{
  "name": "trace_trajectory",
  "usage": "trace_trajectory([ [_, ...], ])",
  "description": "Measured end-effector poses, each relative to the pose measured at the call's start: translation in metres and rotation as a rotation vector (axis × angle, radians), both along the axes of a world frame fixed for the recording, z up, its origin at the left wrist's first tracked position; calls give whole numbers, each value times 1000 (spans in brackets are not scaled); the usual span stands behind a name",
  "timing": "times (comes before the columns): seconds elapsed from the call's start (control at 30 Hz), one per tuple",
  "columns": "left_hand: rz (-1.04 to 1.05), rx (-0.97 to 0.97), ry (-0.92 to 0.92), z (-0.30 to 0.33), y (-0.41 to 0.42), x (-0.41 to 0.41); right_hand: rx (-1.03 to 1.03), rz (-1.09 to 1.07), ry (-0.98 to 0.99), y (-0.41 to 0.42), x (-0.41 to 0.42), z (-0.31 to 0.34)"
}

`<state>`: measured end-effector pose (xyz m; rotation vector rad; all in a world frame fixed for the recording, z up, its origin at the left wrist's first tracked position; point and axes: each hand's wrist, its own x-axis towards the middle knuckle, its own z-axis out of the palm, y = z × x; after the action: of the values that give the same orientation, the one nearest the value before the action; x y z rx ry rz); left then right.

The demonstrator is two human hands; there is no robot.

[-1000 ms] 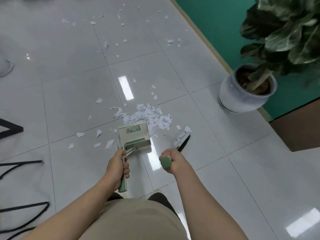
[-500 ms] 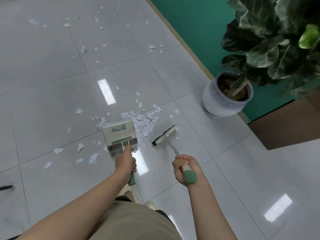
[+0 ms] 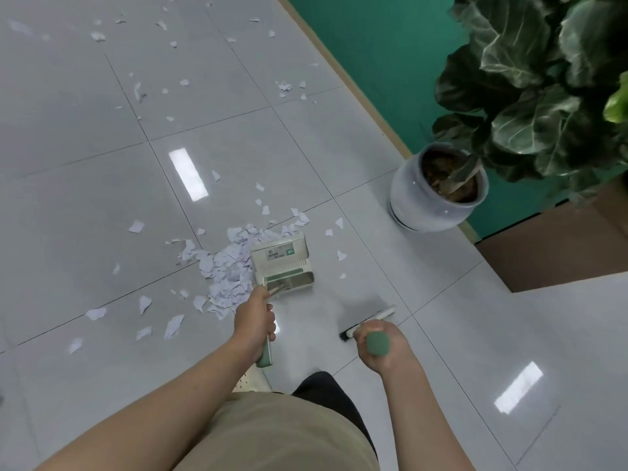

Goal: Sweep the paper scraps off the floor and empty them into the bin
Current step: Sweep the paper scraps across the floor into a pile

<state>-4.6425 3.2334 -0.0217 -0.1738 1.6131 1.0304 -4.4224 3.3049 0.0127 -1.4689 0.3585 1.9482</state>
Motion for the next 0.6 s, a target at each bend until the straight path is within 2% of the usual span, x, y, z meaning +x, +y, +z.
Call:
trace_trajectory([
  [0.17,95,-10,-15,0,14,-22,-133,257,6,30,-41,-15],
  [0.33,197,16,0,5,36,-35,-174,453,66,79,-77,-41],
  [0.43,288,6,54,13,60,-33,-180,495,263,125,-88,-56],
  [0.6,581,-75,177,13,76,-28,-269,536,321,190,-132,-38],
])
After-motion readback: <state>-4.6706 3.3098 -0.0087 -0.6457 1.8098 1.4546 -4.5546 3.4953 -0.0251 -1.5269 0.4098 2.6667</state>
